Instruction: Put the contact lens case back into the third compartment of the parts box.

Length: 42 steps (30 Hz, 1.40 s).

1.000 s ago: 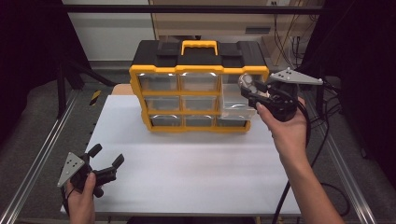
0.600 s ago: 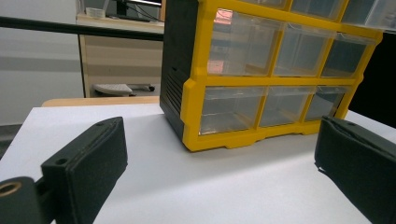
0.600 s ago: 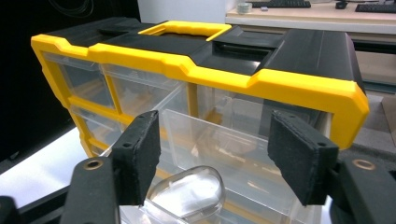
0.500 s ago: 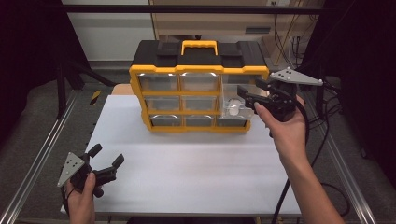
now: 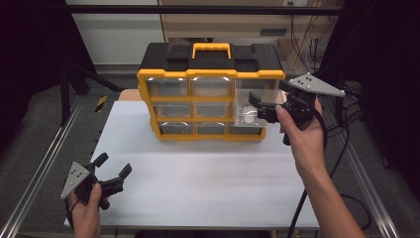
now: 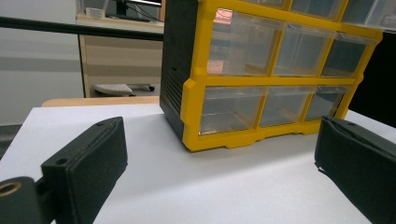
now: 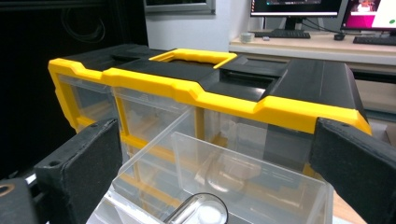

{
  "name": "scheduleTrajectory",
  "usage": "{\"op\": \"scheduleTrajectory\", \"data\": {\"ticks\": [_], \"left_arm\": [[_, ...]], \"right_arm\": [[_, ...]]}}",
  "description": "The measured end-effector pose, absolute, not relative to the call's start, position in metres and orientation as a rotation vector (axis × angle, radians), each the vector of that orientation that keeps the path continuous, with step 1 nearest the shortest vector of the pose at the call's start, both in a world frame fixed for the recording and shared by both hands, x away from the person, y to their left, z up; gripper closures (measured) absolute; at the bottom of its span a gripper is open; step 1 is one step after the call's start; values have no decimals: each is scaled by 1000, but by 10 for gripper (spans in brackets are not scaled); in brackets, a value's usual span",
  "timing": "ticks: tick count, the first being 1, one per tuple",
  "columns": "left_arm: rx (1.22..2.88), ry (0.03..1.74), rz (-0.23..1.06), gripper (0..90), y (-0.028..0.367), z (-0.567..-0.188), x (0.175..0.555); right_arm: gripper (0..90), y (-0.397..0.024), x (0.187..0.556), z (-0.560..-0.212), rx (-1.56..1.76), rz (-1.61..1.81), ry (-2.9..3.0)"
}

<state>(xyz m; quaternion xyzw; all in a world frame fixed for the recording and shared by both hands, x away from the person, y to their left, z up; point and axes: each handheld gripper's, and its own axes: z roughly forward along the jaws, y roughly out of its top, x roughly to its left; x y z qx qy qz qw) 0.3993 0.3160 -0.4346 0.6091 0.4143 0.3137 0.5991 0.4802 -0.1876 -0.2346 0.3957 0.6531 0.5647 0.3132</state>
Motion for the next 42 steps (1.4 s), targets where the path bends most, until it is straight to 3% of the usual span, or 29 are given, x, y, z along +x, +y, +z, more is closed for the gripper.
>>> {"op": "scheduleTrajectory", "data": {"ticks": [24,42], "left_arm": [[1410,963,728,23,316,-435,399],[1410,965,730,23,316,-435,399]], "right_arm": [[44,-214,474,-235,1021,1552,1694],[41,-246,457,-259,1042,1567,1680]]}}
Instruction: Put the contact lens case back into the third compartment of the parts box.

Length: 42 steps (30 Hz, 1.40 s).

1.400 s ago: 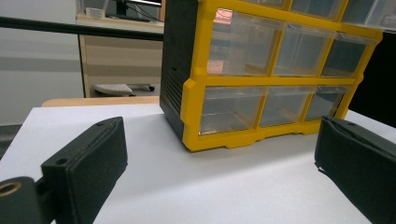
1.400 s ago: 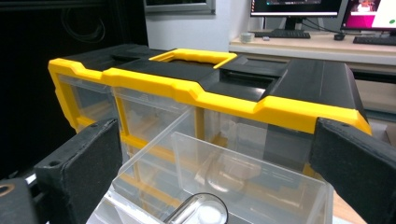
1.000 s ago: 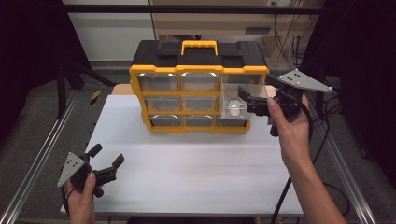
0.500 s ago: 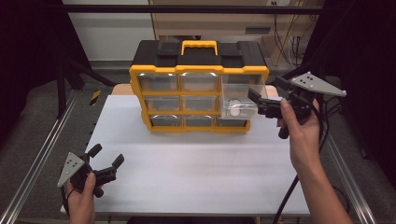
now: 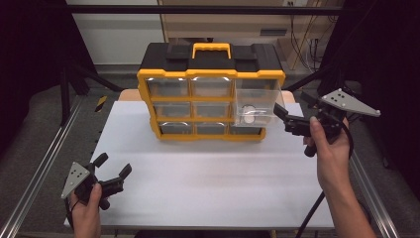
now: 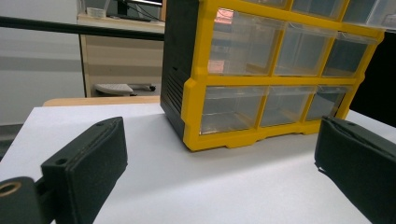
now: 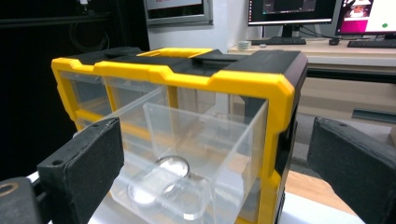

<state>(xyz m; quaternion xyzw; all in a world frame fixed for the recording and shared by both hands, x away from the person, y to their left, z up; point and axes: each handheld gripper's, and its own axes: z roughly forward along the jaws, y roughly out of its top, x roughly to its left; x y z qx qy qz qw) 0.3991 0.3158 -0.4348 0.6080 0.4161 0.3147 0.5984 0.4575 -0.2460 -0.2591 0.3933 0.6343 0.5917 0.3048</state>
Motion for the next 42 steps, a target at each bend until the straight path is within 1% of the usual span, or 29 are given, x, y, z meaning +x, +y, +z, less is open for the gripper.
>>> {"op": "scheduleTrajectory", "data": {"ticks": [5,18,42], "left_arm": [[1410,966,731,23,316,-435,399],[1413,966,731,22,316,-435,399],[1416,965,725,19,315,-436,399]], "right_arm": [[57,-252,451,-272,1050,1540,1668],[58,-271,441,-321,1114,1527,1689],[51,-283,430,-375,1125,1488,1732]]}}
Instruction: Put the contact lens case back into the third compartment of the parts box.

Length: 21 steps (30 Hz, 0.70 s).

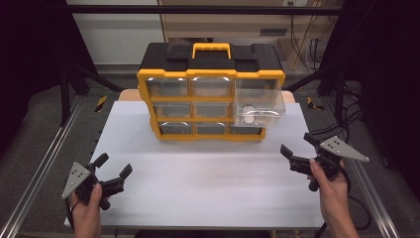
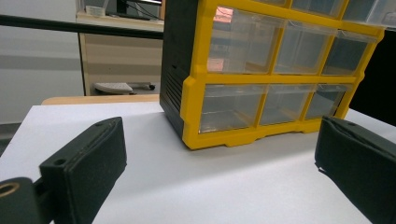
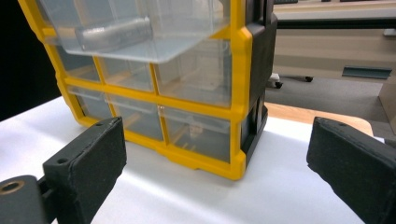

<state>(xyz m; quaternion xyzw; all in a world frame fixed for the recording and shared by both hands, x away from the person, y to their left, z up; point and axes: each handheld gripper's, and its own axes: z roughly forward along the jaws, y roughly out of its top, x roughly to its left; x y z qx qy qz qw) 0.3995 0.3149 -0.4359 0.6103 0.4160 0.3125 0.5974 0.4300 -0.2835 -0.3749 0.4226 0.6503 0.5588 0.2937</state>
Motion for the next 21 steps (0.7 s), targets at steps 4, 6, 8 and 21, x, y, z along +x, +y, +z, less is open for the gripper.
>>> {"op": "scheduleTrajectory", "data": {"ticks": [4,6,8,21], "left_arm": [[1417,964,724,18,315,-436,399],[1417,964,724,18,315,-436,399],[1418,964,725,18,315,-436,399],[1417,962,722,17,315,-436,400]], "right_arm": [[51,-284,429,-384,1122,1478,1742],[51,-284,428,-388,1133,1482,1743],[52,-284,428,-392,1133,1478,1743],[50,-280,425,-415,1145,1482,1759]]}}
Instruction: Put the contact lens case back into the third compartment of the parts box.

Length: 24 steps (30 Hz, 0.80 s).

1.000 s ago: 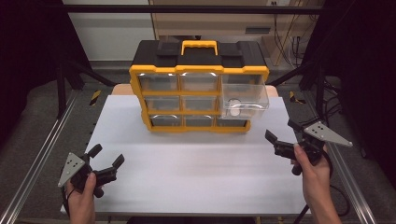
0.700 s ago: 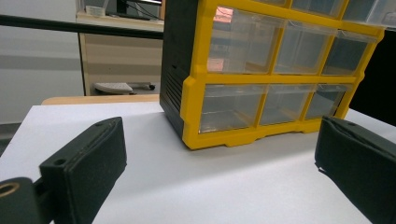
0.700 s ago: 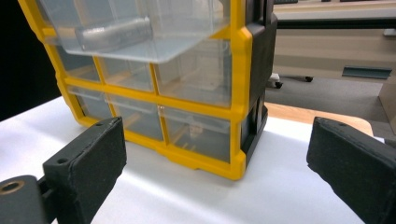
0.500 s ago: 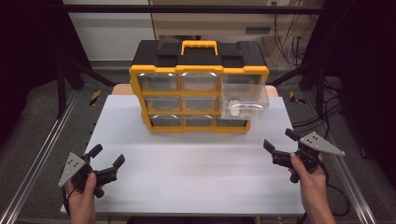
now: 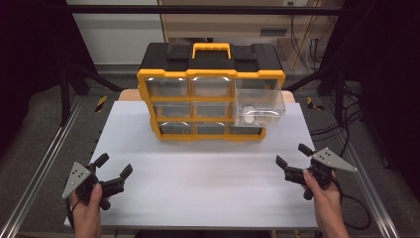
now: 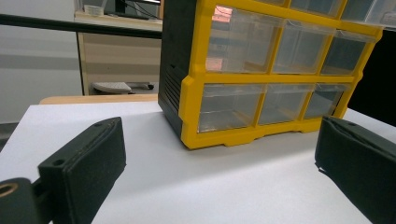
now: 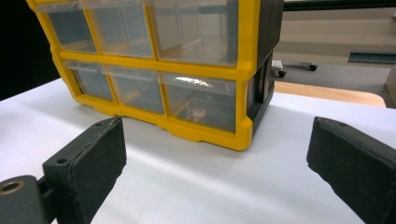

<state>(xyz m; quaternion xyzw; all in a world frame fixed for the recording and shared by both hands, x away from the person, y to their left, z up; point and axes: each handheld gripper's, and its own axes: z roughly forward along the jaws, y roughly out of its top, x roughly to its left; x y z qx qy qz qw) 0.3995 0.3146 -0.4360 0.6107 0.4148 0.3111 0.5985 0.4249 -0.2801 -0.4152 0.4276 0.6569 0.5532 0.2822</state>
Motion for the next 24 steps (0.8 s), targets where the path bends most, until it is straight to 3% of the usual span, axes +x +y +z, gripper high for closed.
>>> {"op": "scheduleTrajectory", "data": {"ticks": [24], "left_arm": [[1420,957,715,17,313,-436,400]], "right_arm": [[49,-263,423,-442,1113,1490,1809]]}}
